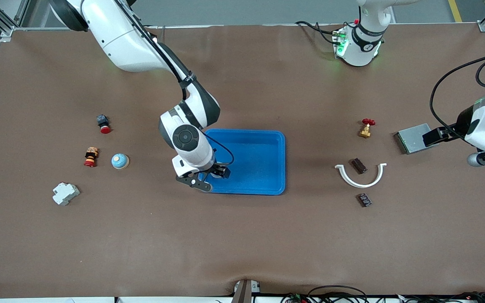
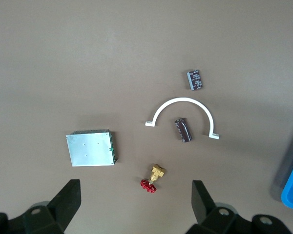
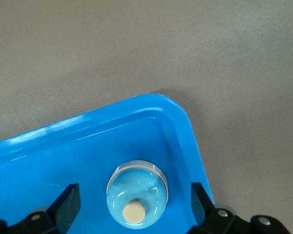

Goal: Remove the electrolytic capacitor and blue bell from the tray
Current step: 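Grasp the second bell with the right gripper while the left gripper withdraws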

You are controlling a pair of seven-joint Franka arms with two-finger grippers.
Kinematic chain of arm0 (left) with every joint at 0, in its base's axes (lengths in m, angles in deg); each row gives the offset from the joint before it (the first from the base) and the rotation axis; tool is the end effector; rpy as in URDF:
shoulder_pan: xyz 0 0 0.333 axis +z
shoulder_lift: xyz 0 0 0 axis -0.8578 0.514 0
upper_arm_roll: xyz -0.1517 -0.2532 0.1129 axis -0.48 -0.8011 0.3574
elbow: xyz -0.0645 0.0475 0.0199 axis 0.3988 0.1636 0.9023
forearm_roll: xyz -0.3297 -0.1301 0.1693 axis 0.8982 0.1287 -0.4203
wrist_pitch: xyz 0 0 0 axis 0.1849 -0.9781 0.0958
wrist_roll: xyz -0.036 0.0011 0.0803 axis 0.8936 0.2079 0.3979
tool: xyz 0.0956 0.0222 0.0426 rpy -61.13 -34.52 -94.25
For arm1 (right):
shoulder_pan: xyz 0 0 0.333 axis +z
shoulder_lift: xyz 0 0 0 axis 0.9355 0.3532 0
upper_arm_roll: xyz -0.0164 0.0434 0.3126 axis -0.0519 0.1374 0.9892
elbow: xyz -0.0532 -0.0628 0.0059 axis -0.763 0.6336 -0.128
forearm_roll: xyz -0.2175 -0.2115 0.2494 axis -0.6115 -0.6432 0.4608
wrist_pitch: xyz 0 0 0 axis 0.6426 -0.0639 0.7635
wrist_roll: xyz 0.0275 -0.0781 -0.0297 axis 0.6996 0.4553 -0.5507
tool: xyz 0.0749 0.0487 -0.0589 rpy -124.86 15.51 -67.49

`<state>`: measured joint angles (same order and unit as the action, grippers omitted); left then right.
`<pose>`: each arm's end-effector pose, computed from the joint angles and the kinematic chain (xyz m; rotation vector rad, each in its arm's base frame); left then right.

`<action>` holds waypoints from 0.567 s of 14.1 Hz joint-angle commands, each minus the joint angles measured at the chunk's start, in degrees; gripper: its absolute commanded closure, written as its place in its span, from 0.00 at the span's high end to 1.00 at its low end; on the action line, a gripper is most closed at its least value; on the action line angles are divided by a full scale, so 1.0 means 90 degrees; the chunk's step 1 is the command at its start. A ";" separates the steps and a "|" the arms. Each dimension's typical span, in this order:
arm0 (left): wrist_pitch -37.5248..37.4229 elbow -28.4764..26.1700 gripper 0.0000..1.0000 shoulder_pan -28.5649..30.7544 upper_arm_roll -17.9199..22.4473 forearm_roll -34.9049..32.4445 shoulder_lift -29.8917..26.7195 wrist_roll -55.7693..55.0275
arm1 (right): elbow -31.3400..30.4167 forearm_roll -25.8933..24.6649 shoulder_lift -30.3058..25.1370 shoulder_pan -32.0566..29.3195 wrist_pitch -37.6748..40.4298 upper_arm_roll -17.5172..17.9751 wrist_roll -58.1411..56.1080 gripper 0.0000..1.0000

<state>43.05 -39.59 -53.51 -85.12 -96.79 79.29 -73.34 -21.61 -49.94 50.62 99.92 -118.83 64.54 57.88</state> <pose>0.6058 -0.0268 0.5545 -3.0262 -0.2804 0.1046 0.5898 0.3965 0.2229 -3.0316 0.5350 0.0319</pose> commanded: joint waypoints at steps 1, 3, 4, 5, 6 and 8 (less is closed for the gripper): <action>-0.0214 0.0068 1.00 0.0047 0.0015 0.0131 -0.0052 0.0119 | 0.0187 -0.0095 0.0187 0.0125 0.0037 -0.0030 0.0117 1.00; -0.0215 0.0068 1.00 0.0047 0.0016 0.0131 -0.0052 0.0119 | 0.0187 -0.0095 0.0255 0.0145 0.0027 -0.0030 0.0117 1.00; -0.0215 0.0088 1.00 0.0056 0.0016 0.0111 -0.0052 0.0129 | 0.0196 -0.0095 0.0275 0.0145 0.0027 -0.0030 0.0117 1.00; -0.0215 0.0088 1.00 0.0037 0.0016 0.0082 -0.0043 0.0100 | 0.0197 -0.0095 0.0285 0.0145 0.0027 -0.0030 0.0107 1.00; -0.0215 0.0155 1.00 -0.0040 0.0006 0.0043 -0.0033 0.0061 | 0.0197 -0.0105 0.0285 0.0135 0.0027 -0.0030 0.0097 1.00; -0.0215 0.0360 1.00 -0.0041 -0.0004 0.0101 0.0016 0.0012 | 0.0216 -0.0095 0.0333 0.0135 0.0008 -0.0030 0.0087 1.00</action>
<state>42.30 -38.68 -53.69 -85.16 -96.79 79.30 -73.36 -21.46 -50.00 52.46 100.81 -118.90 64.49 57.88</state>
